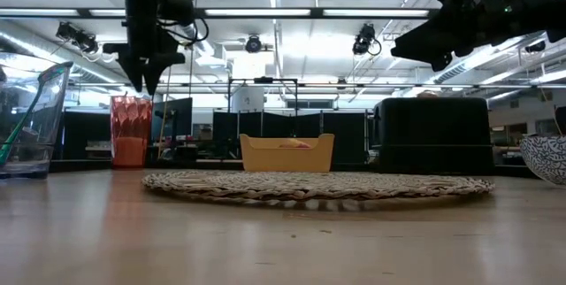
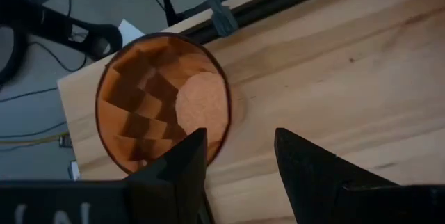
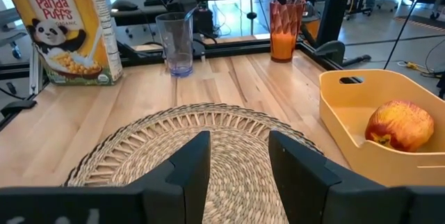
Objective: Arrange a breakfast setting
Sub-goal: Put the brown cup on the brown table mat
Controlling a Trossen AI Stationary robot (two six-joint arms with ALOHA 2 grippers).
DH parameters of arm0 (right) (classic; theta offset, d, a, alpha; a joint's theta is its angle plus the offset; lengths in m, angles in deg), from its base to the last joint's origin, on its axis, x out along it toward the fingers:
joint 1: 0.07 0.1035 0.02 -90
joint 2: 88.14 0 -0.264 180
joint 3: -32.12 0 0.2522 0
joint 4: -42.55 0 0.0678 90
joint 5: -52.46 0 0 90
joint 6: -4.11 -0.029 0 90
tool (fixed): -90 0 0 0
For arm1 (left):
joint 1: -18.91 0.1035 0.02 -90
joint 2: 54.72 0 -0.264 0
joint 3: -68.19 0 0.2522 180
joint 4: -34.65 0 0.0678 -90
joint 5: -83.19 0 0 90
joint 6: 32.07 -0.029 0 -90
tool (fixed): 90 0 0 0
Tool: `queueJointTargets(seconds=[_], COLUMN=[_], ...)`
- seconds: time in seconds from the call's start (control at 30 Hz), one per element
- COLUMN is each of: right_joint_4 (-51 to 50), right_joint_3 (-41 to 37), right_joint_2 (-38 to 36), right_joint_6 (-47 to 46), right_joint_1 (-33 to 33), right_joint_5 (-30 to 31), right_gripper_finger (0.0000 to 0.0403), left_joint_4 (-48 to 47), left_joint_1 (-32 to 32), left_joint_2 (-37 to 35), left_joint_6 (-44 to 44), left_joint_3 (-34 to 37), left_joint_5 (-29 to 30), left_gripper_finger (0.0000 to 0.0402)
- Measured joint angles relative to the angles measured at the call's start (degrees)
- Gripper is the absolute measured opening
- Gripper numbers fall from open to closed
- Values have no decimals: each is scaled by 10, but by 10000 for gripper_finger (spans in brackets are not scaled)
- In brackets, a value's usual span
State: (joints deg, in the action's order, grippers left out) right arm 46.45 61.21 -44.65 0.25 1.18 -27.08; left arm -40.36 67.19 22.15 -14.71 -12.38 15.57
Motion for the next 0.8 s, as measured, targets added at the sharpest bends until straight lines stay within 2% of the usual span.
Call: queueJointTargets(seconds=[0.13,0.43,0.8], right_joint_4=[5,4,3], right_joint_3=[0,0,0], right_joint_2=[5,5,4], right_joint_6=[0,0,0], right_joint_1=[0,0,0], right_joint_5=[0,0,-1], right_gripper_finger=[156,155,155], left_joint_4=[0,-1,0], left_joint_1=[19,13,27], left_joint_2=[0,2,64], left_joint_6=[-4,-37,-50], left_joint_3=[0,0,1], left_joint_5=[-1,-15,-12], left_gripper_finger=[178,178,178])
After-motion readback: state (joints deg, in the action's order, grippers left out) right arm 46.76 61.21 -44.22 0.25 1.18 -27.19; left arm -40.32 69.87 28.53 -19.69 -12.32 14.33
